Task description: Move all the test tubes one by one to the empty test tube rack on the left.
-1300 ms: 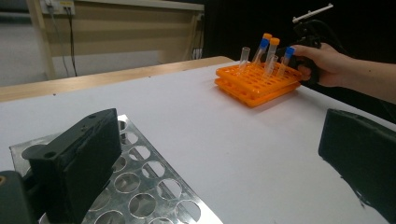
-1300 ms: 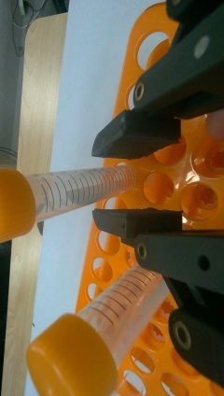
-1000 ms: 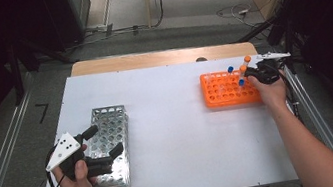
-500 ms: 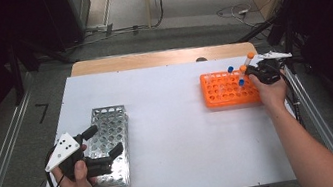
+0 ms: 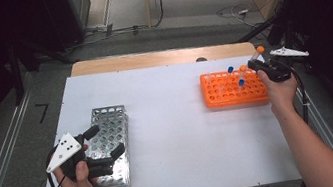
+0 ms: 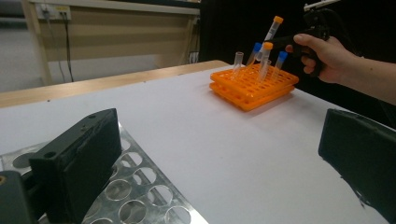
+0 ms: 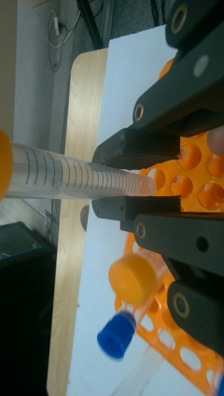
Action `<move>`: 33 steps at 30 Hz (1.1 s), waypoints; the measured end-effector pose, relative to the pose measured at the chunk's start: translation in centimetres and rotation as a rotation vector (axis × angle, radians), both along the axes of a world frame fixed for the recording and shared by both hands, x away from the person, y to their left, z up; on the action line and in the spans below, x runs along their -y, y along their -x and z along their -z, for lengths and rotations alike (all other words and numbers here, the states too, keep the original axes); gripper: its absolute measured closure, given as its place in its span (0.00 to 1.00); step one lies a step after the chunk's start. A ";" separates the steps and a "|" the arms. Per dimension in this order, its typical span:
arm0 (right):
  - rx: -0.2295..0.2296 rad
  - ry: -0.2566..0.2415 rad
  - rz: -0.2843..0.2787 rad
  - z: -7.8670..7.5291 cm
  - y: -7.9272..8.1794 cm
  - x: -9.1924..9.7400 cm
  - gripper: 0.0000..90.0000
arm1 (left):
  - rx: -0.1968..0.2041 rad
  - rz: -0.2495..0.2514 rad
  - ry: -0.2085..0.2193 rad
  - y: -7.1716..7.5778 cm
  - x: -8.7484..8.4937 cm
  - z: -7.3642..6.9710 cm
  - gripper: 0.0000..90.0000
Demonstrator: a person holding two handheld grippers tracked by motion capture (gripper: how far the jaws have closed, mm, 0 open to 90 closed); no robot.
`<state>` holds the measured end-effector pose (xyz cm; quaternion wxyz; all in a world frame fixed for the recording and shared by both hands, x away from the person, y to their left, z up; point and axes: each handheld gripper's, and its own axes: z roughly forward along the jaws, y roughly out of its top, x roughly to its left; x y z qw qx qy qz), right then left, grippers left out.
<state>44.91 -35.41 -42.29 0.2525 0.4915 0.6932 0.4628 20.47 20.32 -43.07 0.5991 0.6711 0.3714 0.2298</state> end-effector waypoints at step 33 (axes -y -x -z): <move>0.063 -0.045 -0.337 -1.6 13.5 -3.6 0.81 | -0.047 0.185 -0.022 -2.8 6.2 -2.0 0.00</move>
